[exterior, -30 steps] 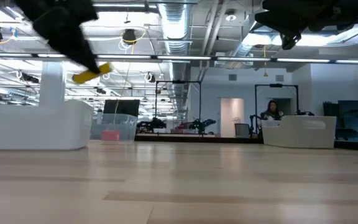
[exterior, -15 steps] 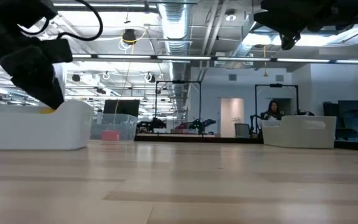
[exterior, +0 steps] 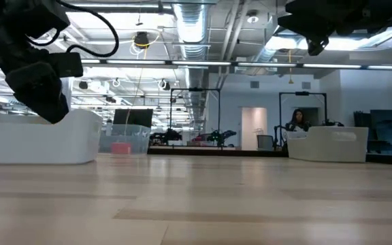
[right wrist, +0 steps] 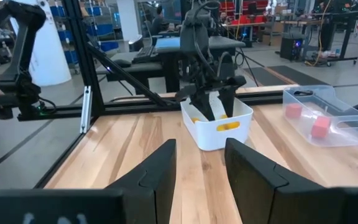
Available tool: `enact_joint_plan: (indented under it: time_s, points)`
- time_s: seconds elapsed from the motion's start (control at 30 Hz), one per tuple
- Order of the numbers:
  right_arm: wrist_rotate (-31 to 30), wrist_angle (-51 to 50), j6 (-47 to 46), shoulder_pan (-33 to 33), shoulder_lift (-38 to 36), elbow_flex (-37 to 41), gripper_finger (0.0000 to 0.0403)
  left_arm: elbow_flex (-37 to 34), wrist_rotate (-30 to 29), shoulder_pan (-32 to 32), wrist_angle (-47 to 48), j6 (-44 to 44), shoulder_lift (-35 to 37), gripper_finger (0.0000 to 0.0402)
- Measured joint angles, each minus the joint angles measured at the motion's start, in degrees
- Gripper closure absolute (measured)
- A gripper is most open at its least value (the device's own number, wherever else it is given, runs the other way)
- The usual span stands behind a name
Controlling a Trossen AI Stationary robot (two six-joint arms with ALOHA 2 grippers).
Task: Sort & place blocks by color
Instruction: Put the orange block into the transparent bin
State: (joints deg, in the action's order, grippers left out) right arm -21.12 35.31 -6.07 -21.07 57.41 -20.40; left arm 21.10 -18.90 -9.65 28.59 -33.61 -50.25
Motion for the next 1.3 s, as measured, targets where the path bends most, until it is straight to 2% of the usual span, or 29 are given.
enact_joint_plan:
  time_s: [0.1, 0.23, 0.4, 0.53, 0.7, 0.9, 1.17, 1.3]
  points:
    - [0.1, -1.0, 0.0, 0.8, 0.0, 0.0, 0.0244, 0.2, -1.1, 0.0, -1.8, 2.8, 0.0, 0.0165]
    - [1.0, -3.6, 0.0, 2.7, 0.0, -1.1, 0.024, 4.3, -5.0, 0.0, -2.0, 6.8, 0.6, 0.0163]
    - [3.1, -21.3, -0.1, 5.0, 0.0, -10.5, 0.0222, 9.5, -9.9, 0.0, -6.2, 14.7, 4.2, 0.0179]
    - [4.2, -34.4, -0.3, 5.3, 1.9, -17.6, 0.0205, 9.2, -8.6, -0.1, -18.1, 19.1, 7.1, 0.0192]
    - [11.1, -43.4, -4.5, 4.1, 4.8, -21.1, 0.0188, 4.2, -2.5, -2.0, -40.2, 23.4, 6.3, 0.0203]
    - [18.3, -46.1, -6.2, -0.1, 9.5, -21.2, 0.0182, -1.7, -2.6, -5.3, -61.2, 24.9, 0.7, 0.0214]
    - [18.4, -42.1, -6.2, -6.3, 19.0, -21.3, 0.0183, -2.9, -2.9, -7.9, -71.7, 23.2, -8.8, 0.0217]
    - [19.3, -39.2, -9.4, -7.7, 23.1, -21.3, 0.0184, -2.9, -2.5, -8.8, -77.9, 23.5, -13.8, 0.0217]
